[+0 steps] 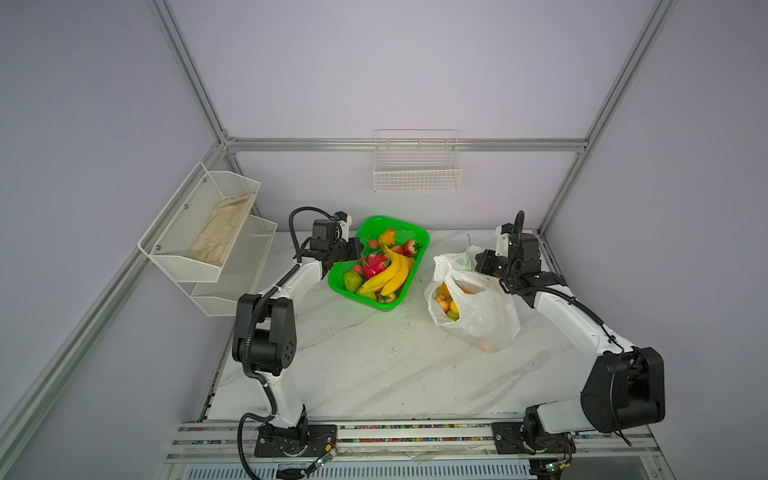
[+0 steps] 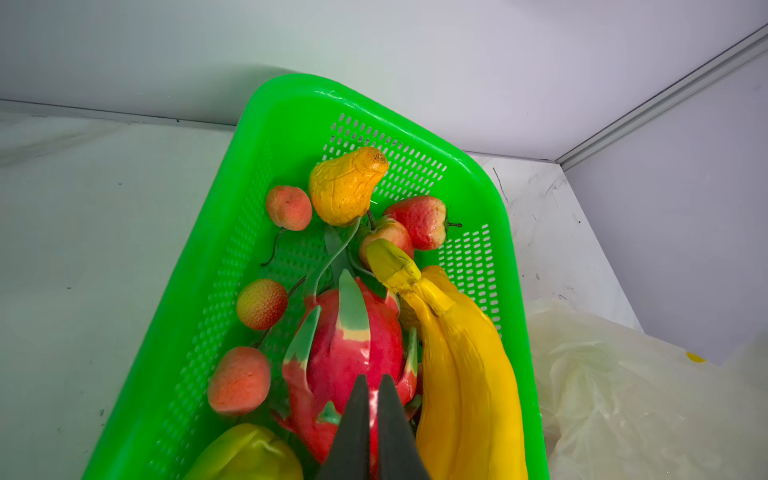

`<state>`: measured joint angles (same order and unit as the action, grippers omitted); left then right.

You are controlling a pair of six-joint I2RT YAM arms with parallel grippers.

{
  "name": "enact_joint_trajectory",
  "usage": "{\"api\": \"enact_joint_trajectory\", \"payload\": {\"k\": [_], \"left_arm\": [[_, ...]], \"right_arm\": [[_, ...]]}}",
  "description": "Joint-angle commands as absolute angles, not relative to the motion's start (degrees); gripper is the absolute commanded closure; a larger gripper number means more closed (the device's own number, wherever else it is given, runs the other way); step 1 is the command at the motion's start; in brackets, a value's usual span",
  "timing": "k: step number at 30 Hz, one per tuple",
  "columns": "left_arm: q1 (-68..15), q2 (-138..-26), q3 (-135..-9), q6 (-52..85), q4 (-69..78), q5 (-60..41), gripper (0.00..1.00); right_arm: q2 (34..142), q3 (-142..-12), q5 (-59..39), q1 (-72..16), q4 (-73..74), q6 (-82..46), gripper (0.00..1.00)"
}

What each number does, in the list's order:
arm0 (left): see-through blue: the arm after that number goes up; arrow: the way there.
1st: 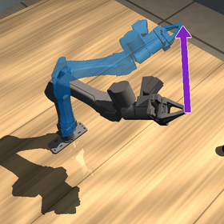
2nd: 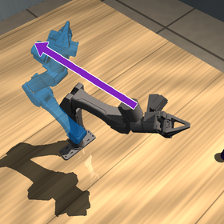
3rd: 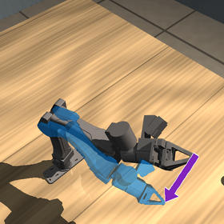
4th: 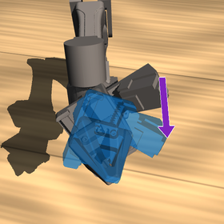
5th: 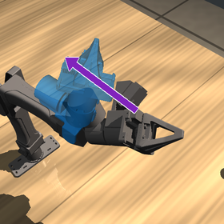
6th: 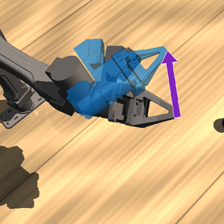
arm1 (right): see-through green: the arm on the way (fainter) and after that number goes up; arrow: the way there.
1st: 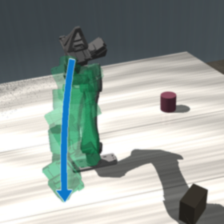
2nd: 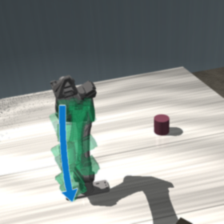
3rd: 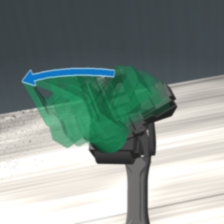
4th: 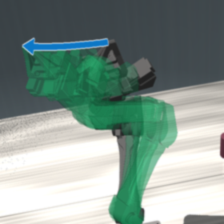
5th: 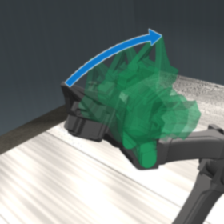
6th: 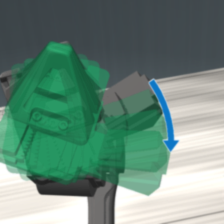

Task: Place the fake fruits into the plastic bag and tie a complex knot
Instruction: 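Lower the open left gripper onto the red dragon fruit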

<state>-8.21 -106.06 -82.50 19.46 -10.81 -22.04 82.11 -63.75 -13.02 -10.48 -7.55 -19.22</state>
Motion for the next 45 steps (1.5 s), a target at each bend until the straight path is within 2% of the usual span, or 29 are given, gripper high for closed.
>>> {"api": "enact_joint_trajectory", "payload": {"k": [1,5,11,15,21,31,40,45], "left_arm": [[-7.65,-104.04,-79.91,16.90,-12.23,-21.83,0.66],[-7.71,-102.76,-78.03,16.38,-11.78,-22.18,0.52],[-7.56,-101.89,-77.40,15.87,-15.18,-15.74,0.47],[-7.47,-100.83,-76.57,14.23,-18.99,-11.08,0.40],[-7.47,-100.53,-76.43,12.57,-24.30,-12.69,0.31],[-7.56,-105.56,-82.01,9.46,-31.59,-9.76,0.25],[-8.09,-111.40,-87.84,8.21,-35.10,-11.52,0.24],[-9.06,-114.21,-90.99,6.45,-39.72,-6.60,0.24]], "right_arm": [[82.52,-63.63,-12.81,-10.28,-7.21,-19.21,1.00],[83.93,-64.41,-13.09,-10.27,-7.35,-19.21,1.00],[84.86,-65.99,-13.27,-10.27,-8.05,-18.25,1.00],[84.62,-65.65,-13.79,-10.21,-7.67,-18.24,1.00],[85.30,-65.14,-14.28,-10.23,-7.03,-17.06,1.00],[85.70,-64.96,-14.95,-10.27,-6.52,-15.64,1.00],[84.31,-64.25,-15.12,-10.22,-5.87,-15.46,1.00],[83.68,-63.26,-14.76,-10.27,-5.76,-15.34,1.00]]}}
